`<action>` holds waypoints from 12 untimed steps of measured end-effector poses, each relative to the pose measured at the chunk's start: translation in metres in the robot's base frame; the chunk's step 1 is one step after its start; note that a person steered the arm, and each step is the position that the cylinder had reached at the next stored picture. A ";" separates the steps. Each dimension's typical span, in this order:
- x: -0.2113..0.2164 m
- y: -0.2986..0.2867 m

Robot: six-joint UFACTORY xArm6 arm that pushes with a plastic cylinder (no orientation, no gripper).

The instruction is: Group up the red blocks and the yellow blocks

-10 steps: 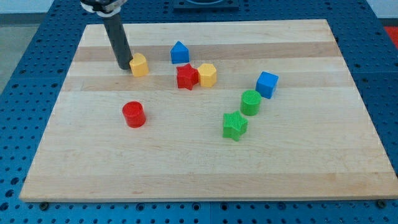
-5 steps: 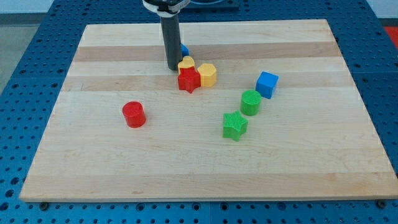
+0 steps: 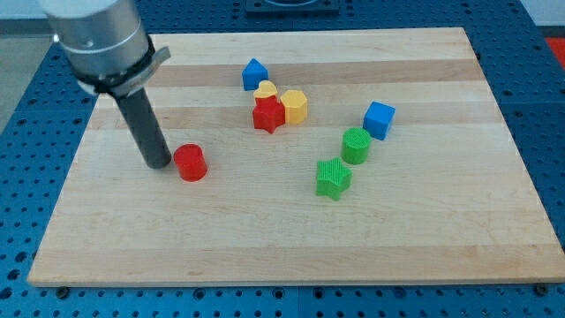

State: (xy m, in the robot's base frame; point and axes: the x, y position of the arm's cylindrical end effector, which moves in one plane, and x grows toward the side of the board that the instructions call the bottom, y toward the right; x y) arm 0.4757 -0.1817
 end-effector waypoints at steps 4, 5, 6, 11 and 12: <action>0.011 0.057; 0.004 0.070; -0.008 0.079; -0.061 0.093; -0.062 0.094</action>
State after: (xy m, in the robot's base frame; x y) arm 0.4140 -0.0881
